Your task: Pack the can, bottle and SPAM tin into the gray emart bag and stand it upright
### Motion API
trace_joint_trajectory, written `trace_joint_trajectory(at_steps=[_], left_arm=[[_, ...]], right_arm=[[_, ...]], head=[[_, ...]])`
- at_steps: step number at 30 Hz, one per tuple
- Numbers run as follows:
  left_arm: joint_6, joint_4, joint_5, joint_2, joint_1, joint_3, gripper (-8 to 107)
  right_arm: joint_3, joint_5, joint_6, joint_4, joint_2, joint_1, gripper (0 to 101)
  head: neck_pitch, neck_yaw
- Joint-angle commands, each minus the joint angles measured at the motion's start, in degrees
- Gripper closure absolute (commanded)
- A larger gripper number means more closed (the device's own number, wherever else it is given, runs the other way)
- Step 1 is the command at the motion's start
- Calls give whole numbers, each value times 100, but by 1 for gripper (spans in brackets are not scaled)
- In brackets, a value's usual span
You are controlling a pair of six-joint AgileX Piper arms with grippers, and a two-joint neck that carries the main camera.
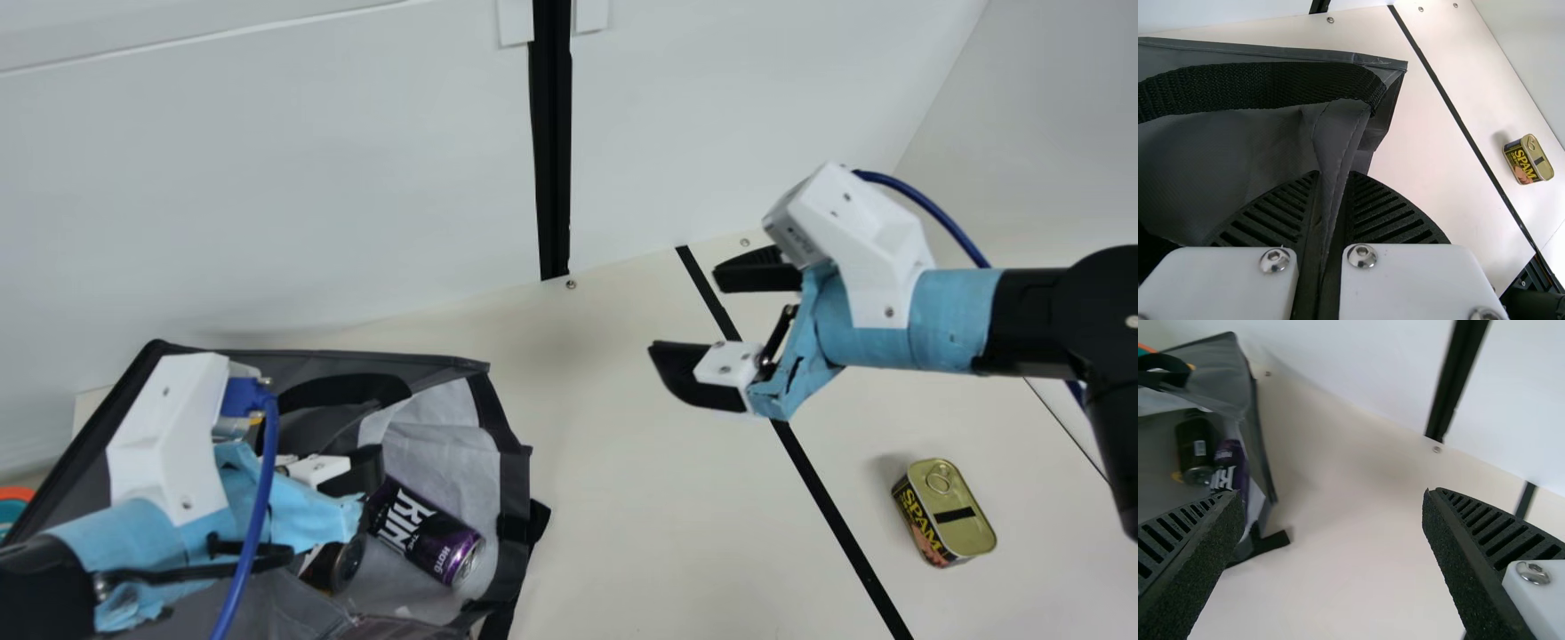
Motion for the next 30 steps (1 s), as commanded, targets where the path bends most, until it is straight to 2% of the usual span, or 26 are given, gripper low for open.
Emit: trace_joint_trajectory(at_steps=[1, 10, 21, 30], left_arm=[[0, 0, 0, 0, 0, 0, 107], [0, 0, 0, 0, 0, 0, 107], [0, 0, 0, 0, 0, 0, 107], [0, 0, 0, 0, 0, 0, 107]], right_arm=[[-47, -14, 110, -106, -43, -139, 6], [-186, -98, 717, -708, -322, -520, 6], [-170, -360, 1728, -1853, -710, -538, 6], [-230, -364, 2643, -2823, -1011, -438, 6]], head=[[-130, -5], [-130, -5], [-130, -5], [-130, -5]])
